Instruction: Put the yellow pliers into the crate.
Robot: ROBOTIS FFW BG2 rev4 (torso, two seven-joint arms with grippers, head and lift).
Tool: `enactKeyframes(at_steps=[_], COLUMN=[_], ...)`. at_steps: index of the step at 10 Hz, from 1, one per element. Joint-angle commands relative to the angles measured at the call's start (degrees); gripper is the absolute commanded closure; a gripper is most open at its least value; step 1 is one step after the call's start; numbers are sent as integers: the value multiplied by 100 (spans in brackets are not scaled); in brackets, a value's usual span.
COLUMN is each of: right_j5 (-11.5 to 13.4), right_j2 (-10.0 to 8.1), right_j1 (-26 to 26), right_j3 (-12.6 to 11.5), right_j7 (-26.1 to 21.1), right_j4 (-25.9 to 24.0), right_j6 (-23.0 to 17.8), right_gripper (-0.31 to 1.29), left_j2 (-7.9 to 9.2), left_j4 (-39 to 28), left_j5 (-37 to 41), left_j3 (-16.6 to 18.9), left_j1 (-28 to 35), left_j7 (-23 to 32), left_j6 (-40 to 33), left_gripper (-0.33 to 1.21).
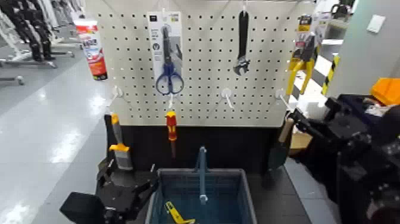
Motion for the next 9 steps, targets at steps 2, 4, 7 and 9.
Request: enactKeyframes(at_steps=[2,4,7,9], right_j5=[2,-51,-183,-323], right_j2=[-367,-490,-657,-816], right_j1=[-840,-1209,-1807,-2176], right_j3=[-91,-117,-47,32], right_j7=[436,778,1279,1499], right_j4=[520,810,1293,1627], right_j6=[127,162,197,188], right_gripper=[17,17,18,18], left_j2=[-11,-20,-46,-55], left_j4=[18,18,18,18], left_j5=[14,14,14,14], left_j3=[0,0,0,0], left_j1=[-29,-29,-38,-47], left_j7=[-53,-61,-88,-105], left_j6=[9,9,9,9], left_gripper=[17,17,17,17])
